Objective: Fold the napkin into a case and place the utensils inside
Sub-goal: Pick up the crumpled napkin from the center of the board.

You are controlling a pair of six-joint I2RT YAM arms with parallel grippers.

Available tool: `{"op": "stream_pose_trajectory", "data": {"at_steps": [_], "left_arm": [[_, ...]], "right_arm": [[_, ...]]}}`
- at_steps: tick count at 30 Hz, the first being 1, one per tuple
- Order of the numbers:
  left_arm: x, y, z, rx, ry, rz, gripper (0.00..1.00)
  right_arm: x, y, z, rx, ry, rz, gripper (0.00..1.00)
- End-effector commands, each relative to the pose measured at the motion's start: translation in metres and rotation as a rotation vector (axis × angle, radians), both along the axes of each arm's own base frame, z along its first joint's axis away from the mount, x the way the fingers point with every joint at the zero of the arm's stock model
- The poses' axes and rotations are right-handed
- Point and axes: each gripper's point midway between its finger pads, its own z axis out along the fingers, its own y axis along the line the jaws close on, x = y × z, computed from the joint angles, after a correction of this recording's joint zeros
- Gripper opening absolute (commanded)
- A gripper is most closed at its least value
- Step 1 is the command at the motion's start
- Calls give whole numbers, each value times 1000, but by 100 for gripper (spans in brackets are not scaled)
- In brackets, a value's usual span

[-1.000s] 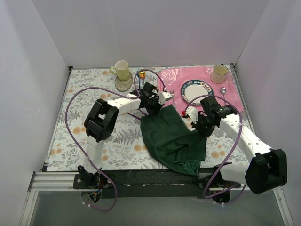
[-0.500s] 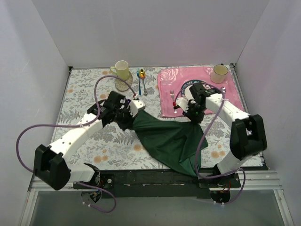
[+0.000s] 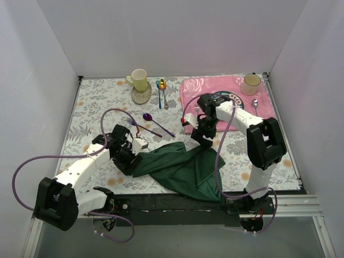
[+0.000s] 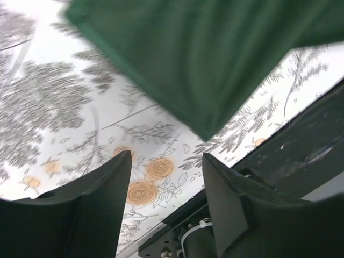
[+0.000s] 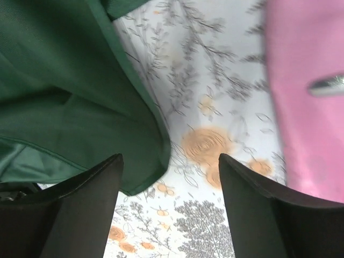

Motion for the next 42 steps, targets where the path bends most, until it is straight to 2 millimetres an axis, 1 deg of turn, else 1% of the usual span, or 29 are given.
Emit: {"op": "stream_pose_trajectory", "data": {"at_steps": [1,3,4,5,6,7,8,9,10,11,12,14,16,17,18,20,21,22,24,26,27,28,29,30,32,33,35,38,42], "left_arm": [[41,3,35,-101,-135,106,56],[56,3,41,-126,-158,157,57],[63,-1,37,-140,-149,166,57],[67,-3,36,-149,-143,177,58],[72,-6,36,-164,-136,192,58],[78,-10,36,-188,-132,214,59],[79,-16,33,-215,-95,217,61],[82,-19,32,-228,-82,226,62],[87,-22,34,-245,-79,238,63],[88,-25,30,-257,-50,241,63],[90,-25,31,-264,-49,249,63],[95,-26,33,-276,-60,266,64],[100,-26,37,-289,-100,263,65],[100,-25,36,-289,-110,266,65],[101,-25,40,-294,-136,263,66],[102,-24,39,-296,-154,259,66],[103,-24,40,-299,-161,259,66],[103,-24,40,-301,-165,260,66],[105,-24,41,-305,-167,273,66],[106,-24,41,-310,-170,283,66],[107,-24,42,-313,-168,297,67],[108,-24,44,-319,-171,302,66],[110,-23,46,-323,-179,310,66],[111,-24,48,-326,-187,314,66],[115,-23,54,-337,-222,327,67],[117,-22,55,-339,-230,332,67],[119,-22,56,-345,-253,344,67],[121,-20,58,-348,-276,362,67],[122,-20,62,-364,-306,366,67]], "right_arm": [[11,-25,52,123,64,-237,80],[2,-39,54,135,112,-330,79],[0,-50,57,142,115,-381,79],[-14,-59,46,117,162,-416,78],[-19,-63,44,116,180,-446,77],[-29,-71,41,108,230,-493,76],[-38,-74,36,102,284,-519,76],[-46,-73,32,111,357,-544,75],[-48,-78,31,124,407,-588,75],[-57,-79,27,119,467,-614,74],[-57,-82,23,113,489,-630,72],[-54,-89,14,94,481,-676,72],[-54,-92,9,75,469,-691,70],[-53,-93,8,70,461,-703,69],[-51,-95,3,66,424,-698,68],[-52,-95,-4,42,380,-673,68],[-48,-98,-9,25,324,-658,67],[-57,-98,-16,0,331,-643,67],[-60,-100,-24,-40,301,-647,66],[-59,-97,-35,-64,259,-640,66],[-59,-101,-39,-107,237,-651,65],[-54,-102,-43,-114,209,-660,64],[-58,-105,-48,-137,208,-667,62],[-56,-111,-51,-164,179,-673,57],[-54,-112,-58,-174,140,-686,54],[-52,-111,-57,-171,117,-689,51],[-51,-103,-62,-155,91,-688,47],[-47,-92,-63,-138,45,-687,47],[-35,-80,-59,-97,34,-706,46]]}}
